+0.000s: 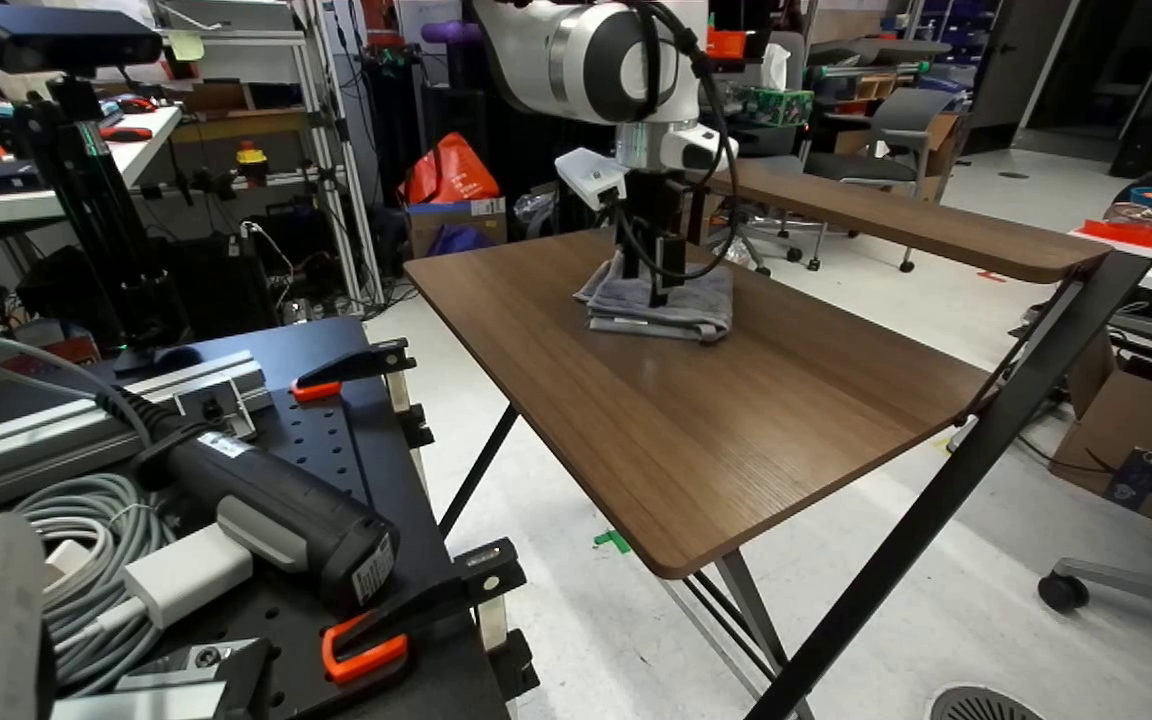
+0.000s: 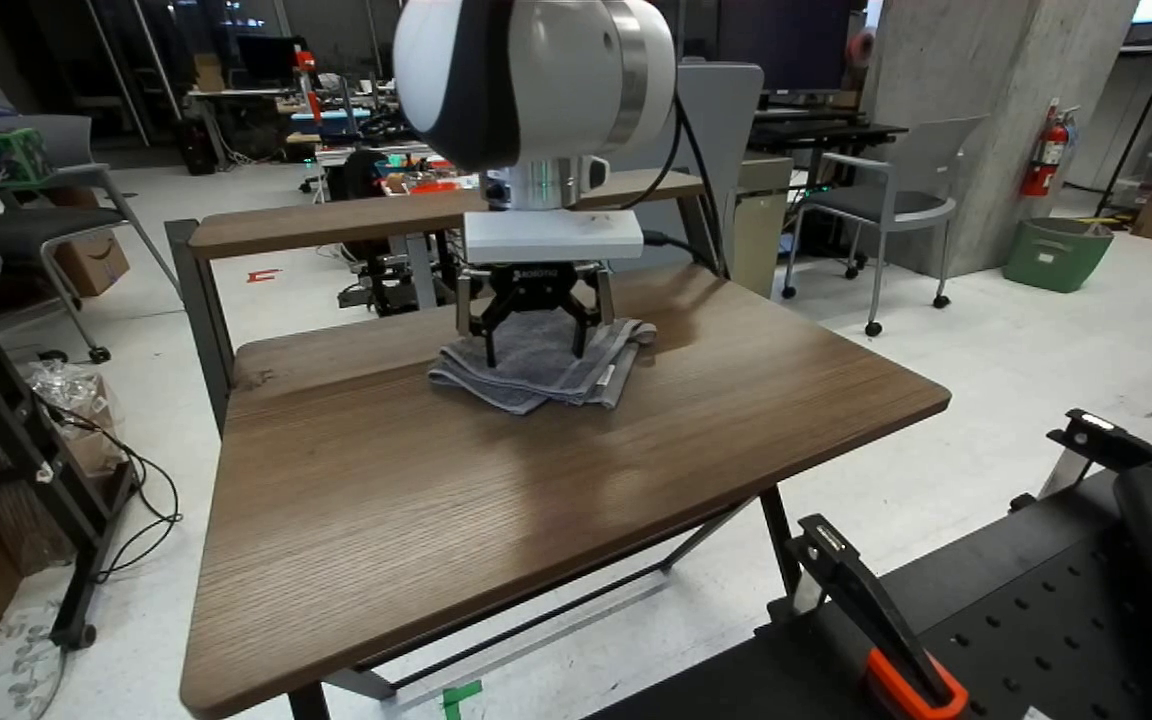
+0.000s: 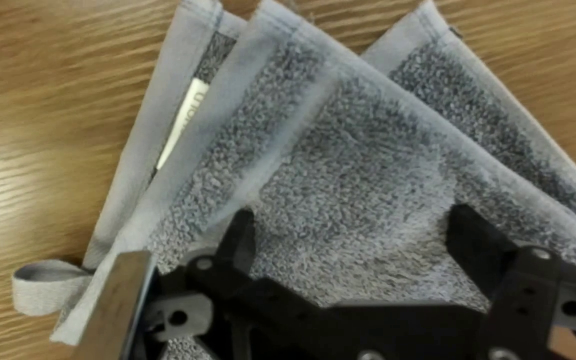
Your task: Slide the grey towel to the right.
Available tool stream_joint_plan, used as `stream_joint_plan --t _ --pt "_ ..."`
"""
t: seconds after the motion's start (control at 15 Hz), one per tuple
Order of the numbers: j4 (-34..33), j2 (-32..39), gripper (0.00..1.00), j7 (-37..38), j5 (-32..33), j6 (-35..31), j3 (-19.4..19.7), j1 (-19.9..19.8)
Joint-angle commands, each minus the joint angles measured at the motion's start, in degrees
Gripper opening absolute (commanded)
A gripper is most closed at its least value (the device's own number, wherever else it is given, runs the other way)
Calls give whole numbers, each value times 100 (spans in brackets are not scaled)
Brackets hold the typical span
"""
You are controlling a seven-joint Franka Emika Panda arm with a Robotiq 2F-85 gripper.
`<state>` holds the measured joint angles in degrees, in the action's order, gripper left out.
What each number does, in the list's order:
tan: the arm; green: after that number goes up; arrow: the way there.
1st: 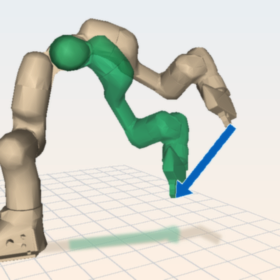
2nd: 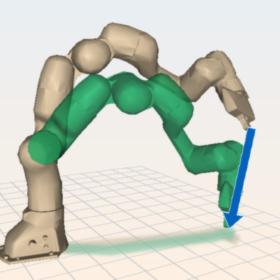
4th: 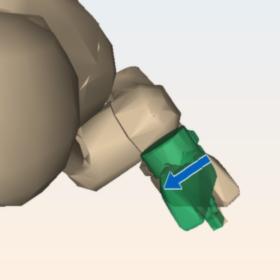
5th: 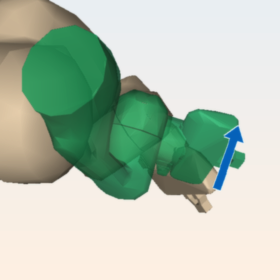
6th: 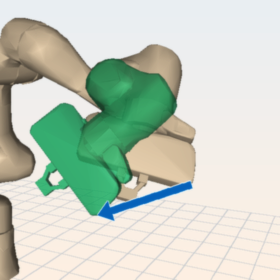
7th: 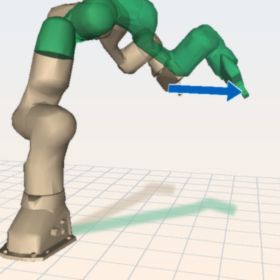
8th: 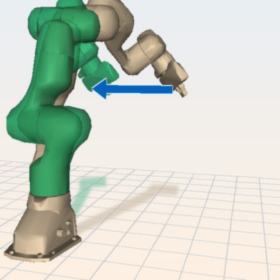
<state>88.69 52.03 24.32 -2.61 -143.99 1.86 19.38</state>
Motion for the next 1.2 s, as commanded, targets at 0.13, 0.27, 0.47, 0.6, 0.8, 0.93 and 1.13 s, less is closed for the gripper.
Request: stream_joint_plan --t 0.13,0.27,0.47,0.6,0.8,0.93,1.13 --pt "233 -86 100 145 -23 -111 347 -512" --pt "326 -167 100 188 -69 -72 460 -742" --pt "458 -296 100 181 -149 -50 539 -1075" --pt "484 -341 100 167 -200 -22 551 -1216" --pt "548 -495 100 140 -227 21 499 -1293" --pt "813 -950 100 99 -307 -127 375 -1266" --pt "473 -756 100 91 -221 20 367 -1247"
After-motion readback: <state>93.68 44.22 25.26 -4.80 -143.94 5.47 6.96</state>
